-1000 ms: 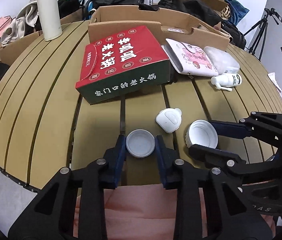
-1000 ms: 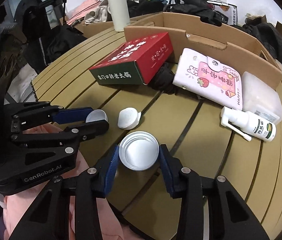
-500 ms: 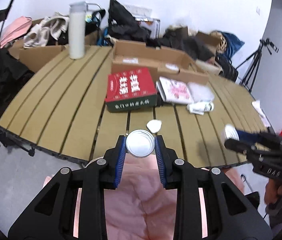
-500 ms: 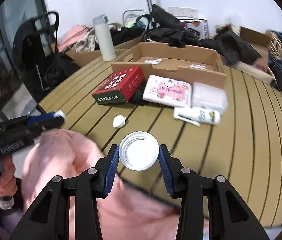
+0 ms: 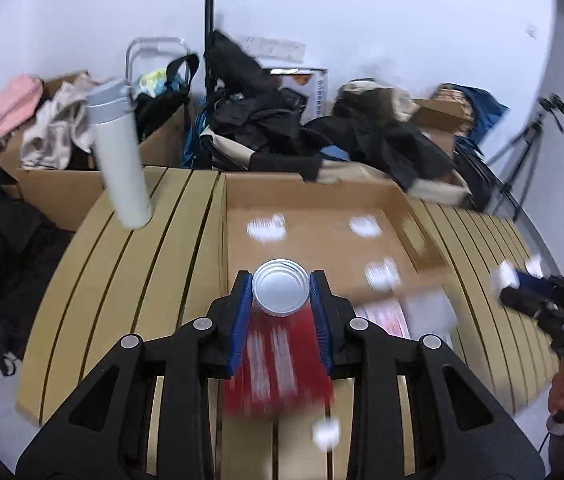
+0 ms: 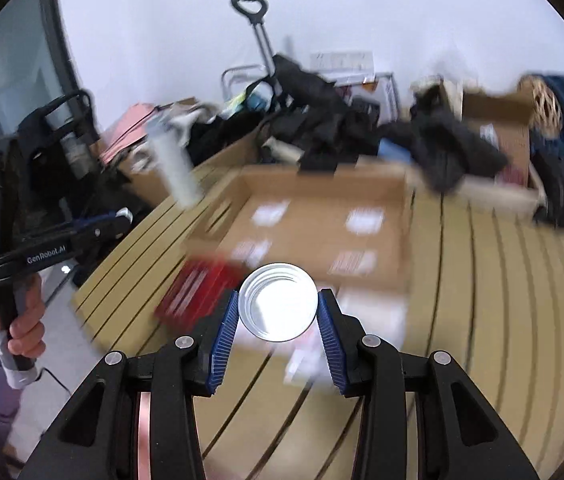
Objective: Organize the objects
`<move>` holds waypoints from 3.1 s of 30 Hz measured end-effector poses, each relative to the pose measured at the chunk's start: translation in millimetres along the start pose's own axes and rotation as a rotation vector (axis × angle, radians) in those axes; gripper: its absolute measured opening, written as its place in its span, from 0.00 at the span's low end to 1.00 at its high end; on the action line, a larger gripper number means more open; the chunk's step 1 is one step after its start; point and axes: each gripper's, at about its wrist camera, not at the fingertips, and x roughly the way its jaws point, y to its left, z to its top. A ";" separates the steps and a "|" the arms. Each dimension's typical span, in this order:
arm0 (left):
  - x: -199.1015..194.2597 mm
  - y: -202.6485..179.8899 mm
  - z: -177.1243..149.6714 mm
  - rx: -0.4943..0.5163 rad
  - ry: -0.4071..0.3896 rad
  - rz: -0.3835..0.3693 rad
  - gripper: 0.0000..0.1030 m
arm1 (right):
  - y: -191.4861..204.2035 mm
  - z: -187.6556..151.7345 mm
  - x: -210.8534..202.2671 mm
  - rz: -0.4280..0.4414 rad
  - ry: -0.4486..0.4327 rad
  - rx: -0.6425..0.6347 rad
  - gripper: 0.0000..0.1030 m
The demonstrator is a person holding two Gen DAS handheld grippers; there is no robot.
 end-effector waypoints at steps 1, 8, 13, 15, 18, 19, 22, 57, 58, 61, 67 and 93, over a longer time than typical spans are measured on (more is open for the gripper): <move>20.9 4.5 15.1 -0.014 0.027 0.011 0.25 | -8.6 15.0 9.9 -0.007 0.006 0.014 0.42; 189.0 37.2 74.6 -0.041 0.215 0.171 0.25 | -88.0 104.0 187.2 -0.155 0.257 0.112 0.42; 212.6 29.1 80.7 0.058 0.170 0.171 0.69 | -111.7 103.0 258.8 -0.230 0.379 0.120 0.44; 207.9 29.3 77.9 0.083 0.139 0.169 0.71 | -108.3 100.1 261.8 -0.239 0.361 0.085 0.64; 201.7 26.2 79.5 0.118 0.152 0.177 0.71 | -95.7 102.5 259.1 -0.232 0.328 0.036 0.84; 198.5 28.0 81.7 0.105 0.163 0.176 0.71 | -95.1 105.2 258.3 -0.233 0.325 0.033 0.84; 169.7 32.5 86.8 0.037 0.209 0.128 0.71 | -91.3 111.5 236.7 -0.218 0.312 0.057 0.84; -262.7 -7.0 -167.8 0.032 -0.153 0.197 1.00 | 51.5 -98.3 -211.2 -0.015 -0.055 -0.055 0.84; -269.6 -4.4 -183.0 -0.002 -0.156 0.178 1.00 | 55.0 -112.3 -214.9 0.002 -0.050 -0.057 0.84; -277.6 1.5 -202.9 -0.057 -0.142 0.177 1.00 | 61.7 -142.4 -217.2 0.046 -0.014 -0.043 0.84; -264.7 3.9 -207.6 -0.059 -0.114 0.254 1.00 | 63.4 -157.1 -211.7 0.005 0.007 -0.026 0.84; 62.5 68.6 -120.2 -0.079 0.187 -0.039 0.70 | 89.9 -67.7 108.0 0.126 0.189 0.032 0.41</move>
